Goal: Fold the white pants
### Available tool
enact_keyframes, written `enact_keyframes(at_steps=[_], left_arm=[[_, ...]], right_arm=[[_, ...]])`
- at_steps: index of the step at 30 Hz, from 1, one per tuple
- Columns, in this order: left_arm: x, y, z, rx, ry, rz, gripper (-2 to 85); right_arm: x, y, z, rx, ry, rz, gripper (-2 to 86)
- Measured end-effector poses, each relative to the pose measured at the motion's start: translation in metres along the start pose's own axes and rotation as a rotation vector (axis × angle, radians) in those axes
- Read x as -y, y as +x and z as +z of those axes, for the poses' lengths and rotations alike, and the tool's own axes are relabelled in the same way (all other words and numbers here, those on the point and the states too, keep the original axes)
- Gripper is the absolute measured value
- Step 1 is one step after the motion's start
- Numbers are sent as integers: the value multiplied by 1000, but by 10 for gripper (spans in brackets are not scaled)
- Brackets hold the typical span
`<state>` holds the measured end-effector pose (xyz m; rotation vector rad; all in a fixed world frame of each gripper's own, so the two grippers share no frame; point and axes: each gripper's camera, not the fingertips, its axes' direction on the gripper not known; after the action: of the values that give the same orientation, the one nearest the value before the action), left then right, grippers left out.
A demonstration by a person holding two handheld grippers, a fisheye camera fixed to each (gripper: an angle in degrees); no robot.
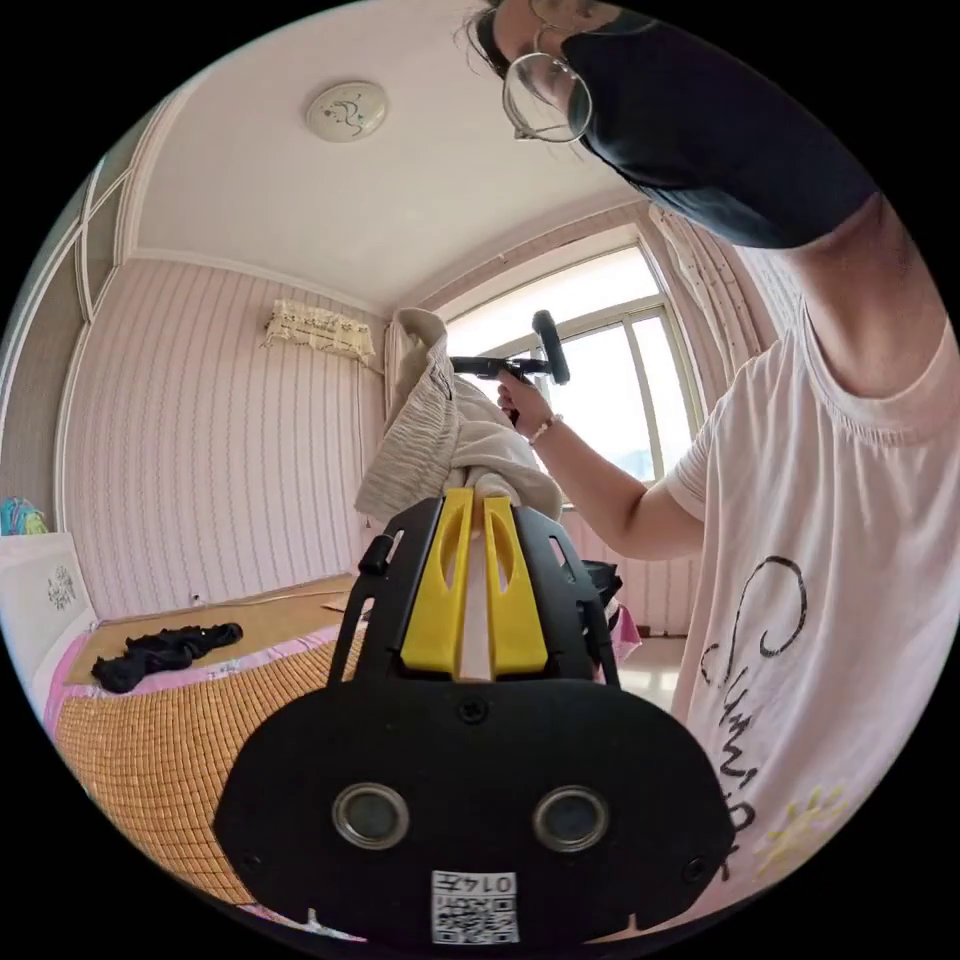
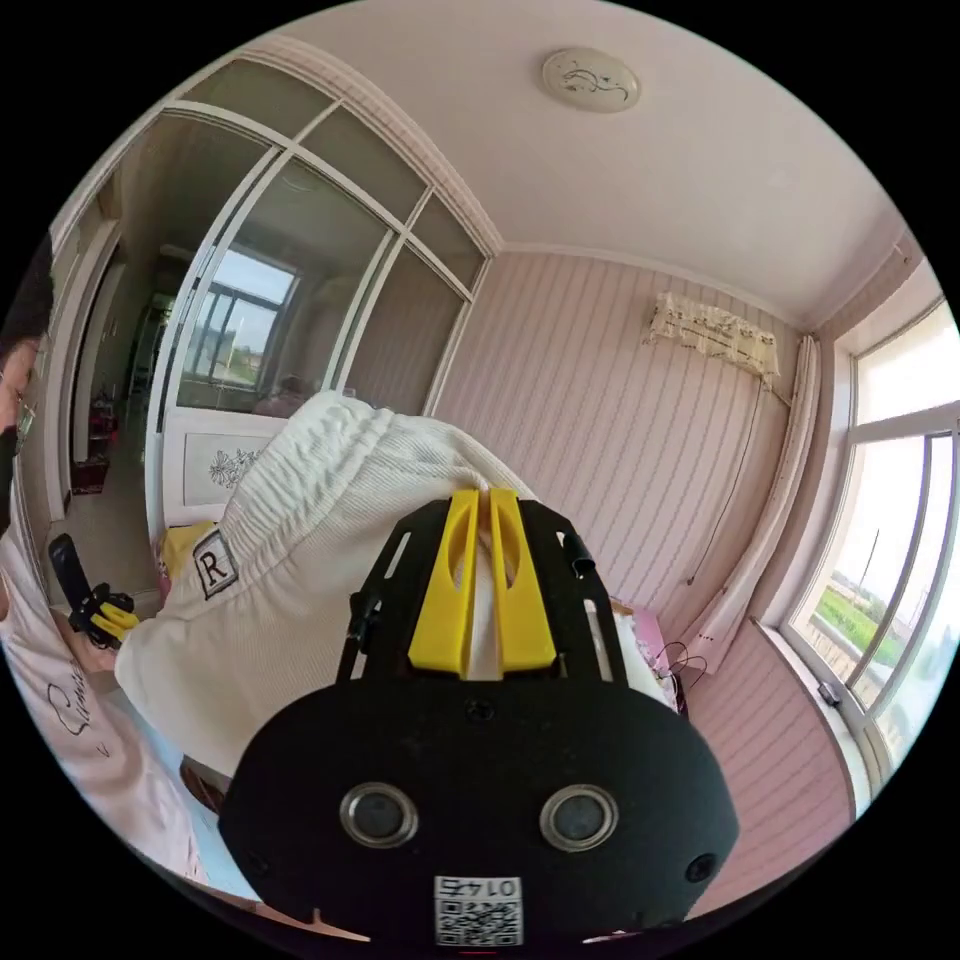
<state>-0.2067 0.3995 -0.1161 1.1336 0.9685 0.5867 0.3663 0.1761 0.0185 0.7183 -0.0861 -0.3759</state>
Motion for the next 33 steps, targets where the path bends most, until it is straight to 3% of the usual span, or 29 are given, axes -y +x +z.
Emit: enact_keyframes(at_steps=[5, 9, 14, 16, 20, 21, 23, 27, 30, 33], left_arm=[[-83, -41, -4, 89, -290, -227, -9], [-136, -62, 4, 133, -487, -306, -9], [-139, -130, -32, 205, -348, -483, -9], [-122, -166, -66, 354, -265, -458, -6], [-112, -237, -119, 626, -265, -522, 12], [-122, -264, -132, 708, -297, -566, 25], [-151, -302, -145, 847, -384, -612, 39], [-248, -358, -165, 1158, -704, -782, 49], [-283, -356, -173, 1066, -697, -873, 48], [-293, -343, -159, 967, -650, -832, 47]], right_arm=[[-127, -24, 123, 215, -375, 268, 7], [-164, -55, 159, 232, -536, 255, 7], [-84, -81, 203, 336, -470, 34, 10], [-37, -96, 239, 438, -453, -14, 13], [59, -186, 363, 637, -496, -118, 38], [65, -204, 382, 639, -515, -133, 49], [57, -268, 460, 576, -757, -136, 95], [-8, -299, 494, 638, -922, -120, 110], [-84, -268, 484, 634, -1018, -159, 111], [-172, -200, 454, 517, -1162, -141, 109]])
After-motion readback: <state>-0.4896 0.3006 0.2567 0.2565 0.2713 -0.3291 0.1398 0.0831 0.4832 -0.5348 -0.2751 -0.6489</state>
